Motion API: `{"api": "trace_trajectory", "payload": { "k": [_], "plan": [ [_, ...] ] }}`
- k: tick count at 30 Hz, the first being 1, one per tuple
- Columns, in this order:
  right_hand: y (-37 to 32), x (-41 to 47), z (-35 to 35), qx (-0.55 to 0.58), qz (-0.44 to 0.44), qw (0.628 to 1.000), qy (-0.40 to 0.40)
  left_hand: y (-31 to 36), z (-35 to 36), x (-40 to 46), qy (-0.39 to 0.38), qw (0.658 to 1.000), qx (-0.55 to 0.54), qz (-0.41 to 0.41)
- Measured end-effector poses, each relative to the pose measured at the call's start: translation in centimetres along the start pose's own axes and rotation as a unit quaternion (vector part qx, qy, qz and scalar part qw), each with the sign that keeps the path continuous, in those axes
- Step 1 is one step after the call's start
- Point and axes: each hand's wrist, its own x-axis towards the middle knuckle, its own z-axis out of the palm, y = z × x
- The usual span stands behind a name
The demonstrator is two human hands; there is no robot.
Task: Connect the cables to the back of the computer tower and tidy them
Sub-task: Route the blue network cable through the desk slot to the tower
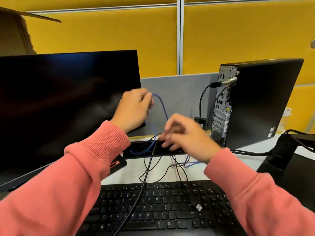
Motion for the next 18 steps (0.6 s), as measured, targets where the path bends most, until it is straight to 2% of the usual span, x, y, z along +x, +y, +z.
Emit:
{"api": "trace_trajectory", "payload": {
  "k": [1,2,3,7,10,13,15,18],
  "plan": [
    [0.2,0.9,-0.9,-0.016,0.004,0.996,0.093,0.9,-0.6,0.0,0.026,0.998,-0.04,0.029],
    [0.6,1.9,-1.7,-0.049,0.012,0.987,0.153,1.9,-1.0,-0.1,0.034,0.995,-0.07,0.059],
    [1.1,3.0,-2.4,-0.08,0.03,0.982,0.169,2.9,-1.4,-0.3,0.032,0.991,-0.096,0.09],
    [3.7,6.1,-2.6,-0.212,0.142,0.964,0.075,6.5,-2.7,-1.5,0.006,0.966,-0.164,0.202],
    [4.7,7.3,-2.3,-0.256,0.145,0.954,0.054,7.9,-3.7,-2.2,0.009,0.948,-0.21,0.24],
    [4.5,8.1,-2.6,-0.217,0.101,0.966,0.094,6.8,-4.1,-2.7,-0.044,0.944,-0.26,0.198],
    [3.8,8.8,-3.0,-0.15,0.067,0.976,0.142,5.0,-4.1,-2.7,-0.126,0.944,-0.28,0.121],
    [1.9,9.9,-3.4,-0.055,0.007,0.981,0.184,2.0,-3.2,-2.9,-0.262,0.933,-0.247,-0.027]
  ]
}}
